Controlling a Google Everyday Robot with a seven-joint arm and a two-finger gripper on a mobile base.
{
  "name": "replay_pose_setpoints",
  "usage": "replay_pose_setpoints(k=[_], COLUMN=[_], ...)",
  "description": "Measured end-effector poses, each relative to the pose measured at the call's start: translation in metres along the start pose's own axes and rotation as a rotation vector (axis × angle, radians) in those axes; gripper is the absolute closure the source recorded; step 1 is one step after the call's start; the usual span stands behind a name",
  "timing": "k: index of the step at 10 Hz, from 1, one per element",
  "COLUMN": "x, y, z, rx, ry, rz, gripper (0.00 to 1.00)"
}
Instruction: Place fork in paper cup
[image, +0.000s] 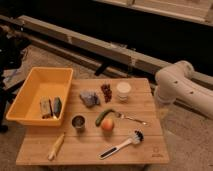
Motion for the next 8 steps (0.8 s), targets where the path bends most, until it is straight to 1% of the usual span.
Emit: replay_pose_setpoints(k=[2,4,6,8], x=[-0.016,-0.030,-0.051,-0.077], y=[-0.017,-0.025,-0.025,-0.023], z=[0.018,0.033,0.049,0.069], rx=[0.007,0.004,-0.006,-0.028], ry=[0.009,0.008,-0.001,-0.019], rz=[0.020,0.035,0.040,0.030], gripper=[0.35,0.35,0.35,0.35])
